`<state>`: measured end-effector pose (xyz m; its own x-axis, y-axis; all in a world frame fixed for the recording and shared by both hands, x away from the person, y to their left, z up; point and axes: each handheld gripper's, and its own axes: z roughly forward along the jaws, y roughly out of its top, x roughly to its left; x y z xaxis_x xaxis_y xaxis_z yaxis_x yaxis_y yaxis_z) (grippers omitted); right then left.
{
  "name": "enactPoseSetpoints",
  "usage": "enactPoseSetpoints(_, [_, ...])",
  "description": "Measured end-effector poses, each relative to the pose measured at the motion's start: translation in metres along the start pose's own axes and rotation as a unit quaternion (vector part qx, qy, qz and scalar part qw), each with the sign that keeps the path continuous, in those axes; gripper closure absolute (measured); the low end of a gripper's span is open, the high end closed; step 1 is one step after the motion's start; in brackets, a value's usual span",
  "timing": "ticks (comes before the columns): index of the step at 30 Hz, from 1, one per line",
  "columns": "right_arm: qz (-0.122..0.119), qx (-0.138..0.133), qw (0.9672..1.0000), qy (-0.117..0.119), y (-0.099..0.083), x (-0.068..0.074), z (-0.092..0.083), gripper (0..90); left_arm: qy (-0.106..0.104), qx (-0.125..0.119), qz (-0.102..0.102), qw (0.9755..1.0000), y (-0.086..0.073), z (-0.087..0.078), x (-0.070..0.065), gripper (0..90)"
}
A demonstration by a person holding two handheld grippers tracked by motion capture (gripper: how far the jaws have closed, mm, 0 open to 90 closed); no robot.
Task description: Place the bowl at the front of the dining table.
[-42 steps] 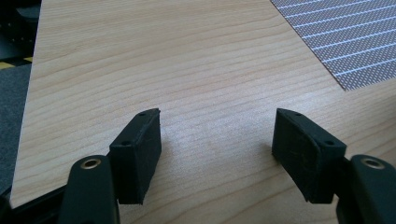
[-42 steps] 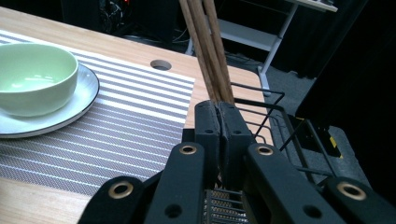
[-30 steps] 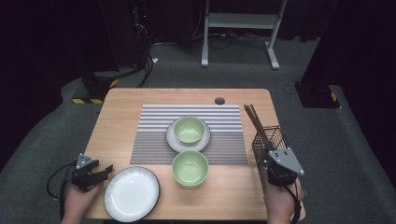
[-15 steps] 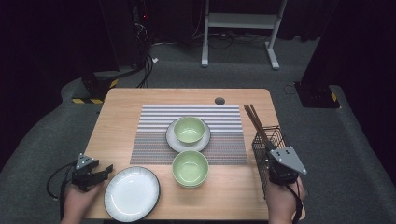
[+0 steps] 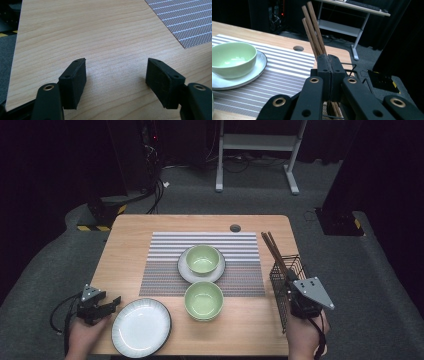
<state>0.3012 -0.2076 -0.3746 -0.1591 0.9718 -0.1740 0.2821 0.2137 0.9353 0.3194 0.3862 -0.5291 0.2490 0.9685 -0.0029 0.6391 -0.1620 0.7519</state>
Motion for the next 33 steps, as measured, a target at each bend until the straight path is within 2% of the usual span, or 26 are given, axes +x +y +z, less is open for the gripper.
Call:
enactPoseSetpoints(25, [0.017, -0.048, 0.9985, 0.019, 0.018, 0.002, -0.024, 89.4, 0.000, -0.002, -0.002, 1.0000, 0.000, 0.000, 0.000, 32.9])
enactPoseSetpoints(33, [0.012, -0.063, 0.9978, 0.018, 0.024, 0.005, -0.031, 89.4, 0.000, -0.001, -0.002, 1.0000, 0.000, 0.000, 0.000, 32.9])
